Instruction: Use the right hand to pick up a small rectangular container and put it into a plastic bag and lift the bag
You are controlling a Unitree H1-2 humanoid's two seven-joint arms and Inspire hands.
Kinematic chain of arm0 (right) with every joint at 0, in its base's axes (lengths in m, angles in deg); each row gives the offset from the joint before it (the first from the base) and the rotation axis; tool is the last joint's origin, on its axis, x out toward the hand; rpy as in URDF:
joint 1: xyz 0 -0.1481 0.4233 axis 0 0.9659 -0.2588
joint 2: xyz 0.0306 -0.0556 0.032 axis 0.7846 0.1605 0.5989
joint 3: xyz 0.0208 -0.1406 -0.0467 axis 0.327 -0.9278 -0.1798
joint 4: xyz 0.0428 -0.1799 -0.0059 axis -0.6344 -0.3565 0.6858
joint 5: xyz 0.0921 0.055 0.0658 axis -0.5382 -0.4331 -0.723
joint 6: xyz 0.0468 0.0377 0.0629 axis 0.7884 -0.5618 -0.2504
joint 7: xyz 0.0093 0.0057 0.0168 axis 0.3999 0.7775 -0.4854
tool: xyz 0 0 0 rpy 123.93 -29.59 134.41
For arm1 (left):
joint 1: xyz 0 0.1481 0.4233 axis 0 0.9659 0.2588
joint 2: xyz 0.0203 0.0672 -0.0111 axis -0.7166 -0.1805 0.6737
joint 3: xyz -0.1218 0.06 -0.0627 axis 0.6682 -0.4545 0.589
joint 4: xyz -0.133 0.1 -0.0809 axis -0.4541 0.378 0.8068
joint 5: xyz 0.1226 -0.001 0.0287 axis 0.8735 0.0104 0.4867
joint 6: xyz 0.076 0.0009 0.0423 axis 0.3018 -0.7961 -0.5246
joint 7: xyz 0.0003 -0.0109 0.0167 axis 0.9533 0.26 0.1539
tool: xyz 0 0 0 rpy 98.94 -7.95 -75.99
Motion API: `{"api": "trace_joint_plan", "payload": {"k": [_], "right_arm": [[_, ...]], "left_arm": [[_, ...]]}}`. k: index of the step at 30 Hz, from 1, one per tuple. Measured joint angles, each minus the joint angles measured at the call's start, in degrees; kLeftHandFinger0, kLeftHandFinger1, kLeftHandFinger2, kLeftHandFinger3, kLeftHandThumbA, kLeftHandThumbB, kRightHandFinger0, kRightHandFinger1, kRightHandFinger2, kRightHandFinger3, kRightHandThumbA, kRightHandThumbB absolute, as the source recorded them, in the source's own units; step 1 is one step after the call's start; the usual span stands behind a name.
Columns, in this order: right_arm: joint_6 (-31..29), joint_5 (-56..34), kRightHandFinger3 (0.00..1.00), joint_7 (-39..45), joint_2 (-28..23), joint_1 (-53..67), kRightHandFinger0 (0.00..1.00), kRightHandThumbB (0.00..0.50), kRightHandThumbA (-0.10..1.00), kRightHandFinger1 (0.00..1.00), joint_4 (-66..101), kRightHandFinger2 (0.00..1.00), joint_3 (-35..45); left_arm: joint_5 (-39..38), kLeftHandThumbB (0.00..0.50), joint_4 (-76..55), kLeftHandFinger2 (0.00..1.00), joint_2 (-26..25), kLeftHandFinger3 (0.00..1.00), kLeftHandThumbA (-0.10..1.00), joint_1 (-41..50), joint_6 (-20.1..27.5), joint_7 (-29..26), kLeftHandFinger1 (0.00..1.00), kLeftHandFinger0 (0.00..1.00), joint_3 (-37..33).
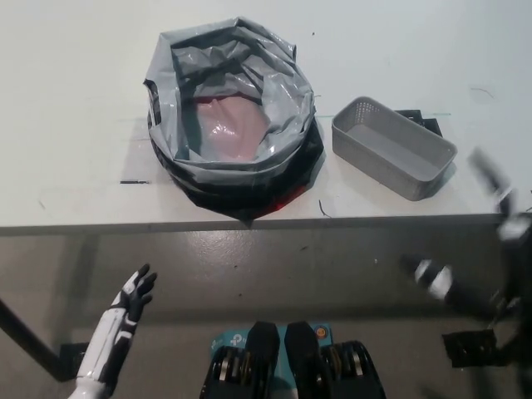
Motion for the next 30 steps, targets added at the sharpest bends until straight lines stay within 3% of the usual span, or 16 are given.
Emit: {"api": "trace_joint_plan", "payload": {"k": [3,6,7,9,11,17,22,27,30], "right_arm": [[3.48,0.38,1.00,1.41,-2.44,-4.25,1.00,0.241,0.91,1.00,0.85,1.00,0.67],[7.55,0.97,1.00,3.41,-5.25,-8.24,1.00,0.278,0.96,1.00,0.83,1.00,0.71],[8.40,1.17,1.00,4.01,-5.92,-9.30,1.00,0.313,1.00,1.00,0.76,1.00,0.67],[10.73,1.60,1.00,5.45,-7.43,-11.86,1.00,0.318,1.00,1.00,0.41,1.00,0.45],[13.33,2.10,1.00,7.09,-8.98,-14.91,1.00,0.359,1.00,1.00,-0.47,1.00,-0.15],[20.28,4.55,1.00,14.14,-12.93,-27.75,1.00,0.394,1.00,1.00,-9.05,1.00,-4.51],[24.37,6.63,1.00,19.76,-13.43,-38.09,1.00,0.402,1.00,1.00,-20.57,1.00,-9.80],[28.06,8.14,1.00,25.19,-13.27,-47.56,1.00,0.366,1.00,1.00,-34.24,1.00,-16.03],[30.01,8.88,1.00,28.30,-12.21,-52.43,1.00,0.422,1.00,1.00,-43.70,1.00,-19.40]], "left_arm": [[0.01,0.373,-0.08,1.00,0.25,1.00,1.00,-0.18,-0.08,0.14,1.00,1.00,-0.22],[0.05,0.377,-0.05,1.00,0.27,1.00,1.00,-0.16,-0.13,0.14,1.00,1.00,-0.27],[0.05,0.380,-0.05,1.00,0.27,1.00,1.00,-0.16,-0.15,0.14,1.00,1.00,-0.27],[0.06,0.392,-0.03,1.00,0.27,1.00,1.00,-0.16,-0.18,0.14,1.00,1.00,-0.28],[0.06,0.397,0.00,1.00,0.27,1.00,1.00,-0.17,-0.21,0.14,1.00,1.00,-0.28],[0.05,0.403,0.06,1.00,0.27,1.00,1.00,-0.16,-0.30,0.15,1.00,1.00,-0.28],[0.05,0.406,0.19,1.00,0.27,1.00,1.00,-0.17,-0.31,0.15,1.00,1.00,-0.27],[0.04,0.415,0.49,1.00,0.24,1.00,1.00,-0.19,-0.31,0.16,1.00,1.00,-0.23],[0.04,0.417,0.68,1.00,0.24,1.00,1.00,-0.19,-0.31,0.16,1.00,1.00,-0.20]]}}
